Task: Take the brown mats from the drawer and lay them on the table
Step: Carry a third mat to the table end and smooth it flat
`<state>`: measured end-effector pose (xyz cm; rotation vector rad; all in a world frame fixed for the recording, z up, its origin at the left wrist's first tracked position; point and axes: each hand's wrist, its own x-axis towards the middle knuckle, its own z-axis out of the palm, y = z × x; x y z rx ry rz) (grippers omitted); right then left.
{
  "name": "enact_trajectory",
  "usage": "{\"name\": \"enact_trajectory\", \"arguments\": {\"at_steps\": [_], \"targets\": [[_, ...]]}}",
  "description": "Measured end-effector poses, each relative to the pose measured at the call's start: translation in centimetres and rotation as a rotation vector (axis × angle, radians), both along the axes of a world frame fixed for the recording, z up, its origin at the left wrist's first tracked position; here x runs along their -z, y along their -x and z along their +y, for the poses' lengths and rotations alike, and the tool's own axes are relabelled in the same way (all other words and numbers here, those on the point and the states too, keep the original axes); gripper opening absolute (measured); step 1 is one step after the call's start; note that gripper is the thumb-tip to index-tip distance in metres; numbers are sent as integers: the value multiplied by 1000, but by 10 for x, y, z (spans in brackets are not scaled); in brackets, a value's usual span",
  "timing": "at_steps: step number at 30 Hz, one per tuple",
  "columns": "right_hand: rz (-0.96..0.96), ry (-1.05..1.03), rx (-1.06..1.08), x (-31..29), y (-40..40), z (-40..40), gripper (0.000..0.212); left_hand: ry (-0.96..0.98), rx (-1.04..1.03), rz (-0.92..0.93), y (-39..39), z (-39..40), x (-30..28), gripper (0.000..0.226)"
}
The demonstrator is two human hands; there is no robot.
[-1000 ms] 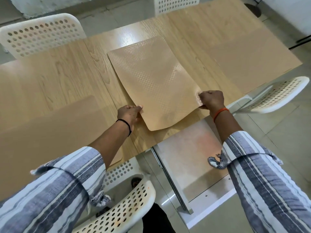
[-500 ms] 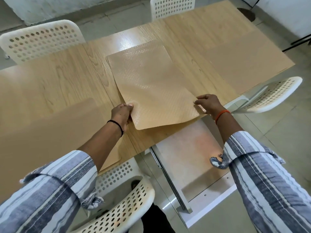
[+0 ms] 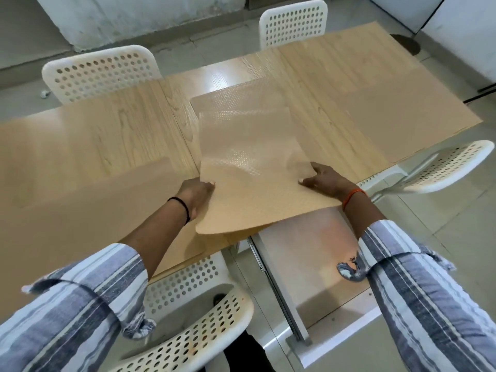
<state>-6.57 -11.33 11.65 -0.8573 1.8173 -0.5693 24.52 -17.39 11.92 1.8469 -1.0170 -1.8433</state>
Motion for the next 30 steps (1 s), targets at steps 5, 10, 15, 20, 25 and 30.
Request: {"name": "enact_trajectory", "arguments": {"at_steps": [5, 10, 15, 20, 25, 30], "targets": [[37, 196, 27, -17, -23, 7, 39, 186, -29, 35, -5, 11, -20, 60], [-50, 103, 88, -39, -63, 13, 11, 300, 66, 12, -50, 25, -46, 66], [-38, 224, 1, -55, -130, 19, 15, 363, -3, 31, -134, 46, -65, 59], [-1, 431, -77, -76, -225, 29, 28, 433, -150, 78, -231, 80, -84, 56], [-15, 576, -97, -93, -353, 77, 25, 481, -220, 79, -359, 130, -91, 52], [-89, 656, -118, -96, -464, 111, 27, 527, -240, 37, -468, 167, -98, 49]]}}
